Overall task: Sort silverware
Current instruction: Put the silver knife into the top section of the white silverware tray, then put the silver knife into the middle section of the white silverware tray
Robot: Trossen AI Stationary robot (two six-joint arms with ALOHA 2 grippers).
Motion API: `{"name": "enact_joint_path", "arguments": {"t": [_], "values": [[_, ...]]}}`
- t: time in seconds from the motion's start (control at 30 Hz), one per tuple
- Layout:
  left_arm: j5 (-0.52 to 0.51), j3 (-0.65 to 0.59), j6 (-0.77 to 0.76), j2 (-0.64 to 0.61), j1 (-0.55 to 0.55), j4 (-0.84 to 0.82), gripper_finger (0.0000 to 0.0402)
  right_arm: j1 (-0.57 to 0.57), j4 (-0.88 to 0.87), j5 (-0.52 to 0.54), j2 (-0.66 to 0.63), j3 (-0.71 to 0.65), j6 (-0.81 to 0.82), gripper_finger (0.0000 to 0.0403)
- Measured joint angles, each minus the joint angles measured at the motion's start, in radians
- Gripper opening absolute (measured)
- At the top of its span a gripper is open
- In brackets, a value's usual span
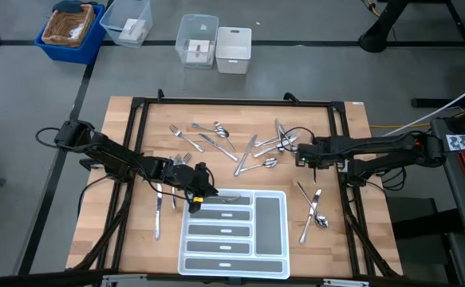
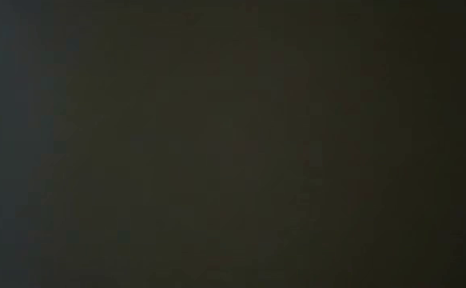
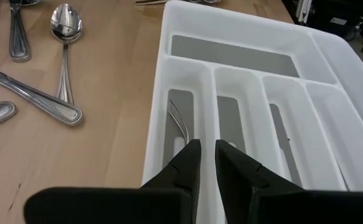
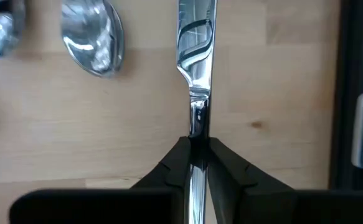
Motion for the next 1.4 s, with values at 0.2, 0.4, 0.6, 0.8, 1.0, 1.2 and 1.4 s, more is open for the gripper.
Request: {"name": "enact_joint_path", "arguments": {"t": [0.2,0.4,0.6,0.8,1.0,1.2,1.4], "values": [[0.000,0.000,-0.001,0.000,0.000,-0.001,0.0038,0.000,-0.012,0.026,0.000,0.072,-0.025,0.0044],[0.000,0.000,-0.033,0.000,0.000,-0.001,0.0038,0.000,-0.005,0.036,0.000,0.163,-0.079,0.0044],[0.000,0.000,-0.083,0.000,0.000,0.000,0.0038,0.000,0.093,0.046,0.000,0.248,-0.182,0.0043],[0.000,0.000,-0.215,0.000,0.013,0.002,0.0038,0.000,0.309,0.039,-0.001,0.264,-0.279,0.0042],[0.000,0.000,-0.325,0.000,0.026,0.002,0.0038,0.000,0.380,0.022,-0.001,0.264,-0.325,0.0036],[-0.006,0.000,-0.313,0.000,0.032,0.029,0.0038,0.000,0.350,0.033,-0.001,0.264,-0.393,0.0012],[-0.065,0.000,-0.305,0.000,0.072,0.099,0.0038,-0.002,0.338,0.125,-0.001,0.249,-0.459,0.0009]]}}
